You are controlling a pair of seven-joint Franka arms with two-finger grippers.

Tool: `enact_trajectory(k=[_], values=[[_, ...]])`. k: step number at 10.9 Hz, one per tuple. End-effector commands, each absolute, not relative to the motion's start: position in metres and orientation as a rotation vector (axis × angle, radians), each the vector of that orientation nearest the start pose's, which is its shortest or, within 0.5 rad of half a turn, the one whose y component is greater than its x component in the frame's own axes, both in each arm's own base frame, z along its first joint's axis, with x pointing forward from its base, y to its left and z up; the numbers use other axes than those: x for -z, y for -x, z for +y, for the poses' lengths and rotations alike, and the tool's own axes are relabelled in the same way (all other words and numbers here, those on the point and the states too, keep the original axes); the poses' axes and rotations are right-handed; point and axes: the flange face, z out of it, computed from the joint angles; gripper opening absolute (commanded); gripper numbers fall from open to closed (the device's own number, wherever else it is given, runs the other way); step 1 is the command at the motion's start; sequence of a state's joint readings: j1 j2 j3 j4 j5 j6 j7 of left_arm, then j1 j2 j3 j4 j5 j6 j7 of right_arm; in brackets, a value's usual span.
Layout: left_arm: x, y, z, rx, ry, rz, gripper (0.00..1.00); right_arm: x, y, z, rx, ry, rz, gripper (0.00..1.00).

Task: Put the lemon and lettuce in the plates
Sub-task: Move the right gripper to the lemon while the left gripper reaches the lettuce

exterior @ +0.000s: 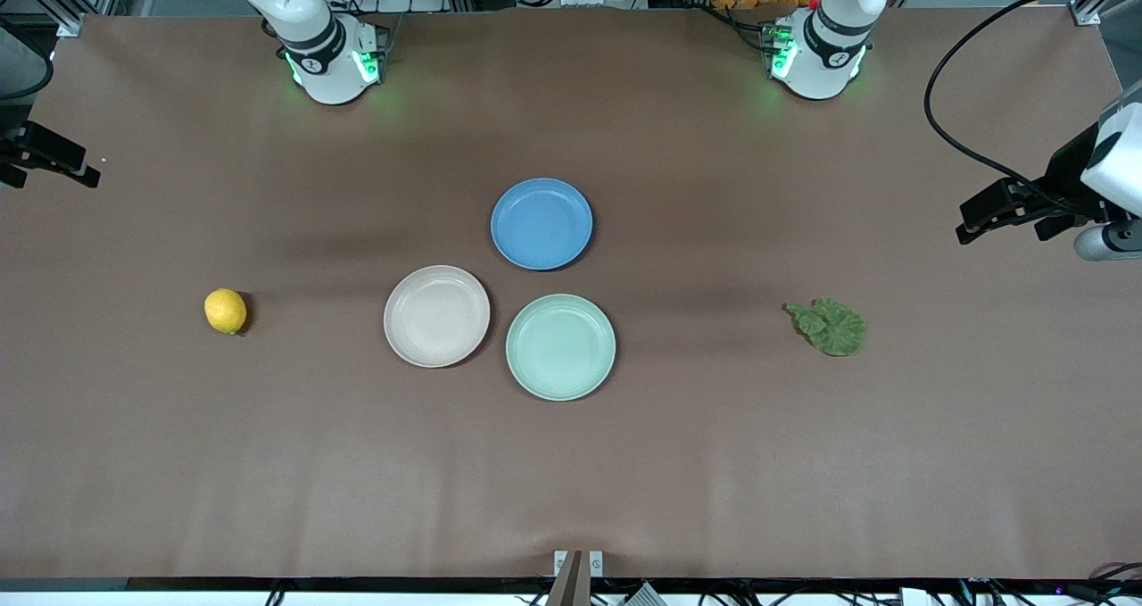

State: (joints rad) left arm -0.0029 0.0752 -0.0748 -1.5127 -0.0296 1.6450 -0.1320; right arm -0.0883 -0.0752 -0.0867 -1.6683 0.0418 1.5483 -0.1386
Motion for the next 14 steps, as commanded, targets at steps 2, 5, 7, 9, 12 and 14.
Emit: enact_trajectory(k=[2,5,7,9,12,14], values=[[-0.617,-0.581,-0.048,0.071,3.190,-0.057,1.00,-0.610,-0.521,-0.094,-0.086,3.088,0.071,1.00],[-0.601,-0.589,-0.047,0.028,3.189,-0.058,1.00,-0.581,-0.534,-0.102,-0.155,3.079,0.092,1.00],[-0.586,-0.596,-0.045,0.001,3.187,-0.064,1.00,-0.565,-0.539,-0.112,-0.192,3.075,0.114,1.00],[-0.569,-0.605,-0.044,-0.019,3.187,-0.083,1.00,-0.546,-0.545,-0.112,-0.232,3.076,0.110,1.00],[-0.536,-0.620,-0.041,-0.053,3.188,-0.099,1.00,-0.522,-0.550,-0.104,-0.243,3.100,0.076,1.00],[-0.505,-0.623,-0.041,-0.010,3.190,-0.107,1.00,-0.507,-0.554,-0.105,-0.283,3.089,0.015,1.00]])
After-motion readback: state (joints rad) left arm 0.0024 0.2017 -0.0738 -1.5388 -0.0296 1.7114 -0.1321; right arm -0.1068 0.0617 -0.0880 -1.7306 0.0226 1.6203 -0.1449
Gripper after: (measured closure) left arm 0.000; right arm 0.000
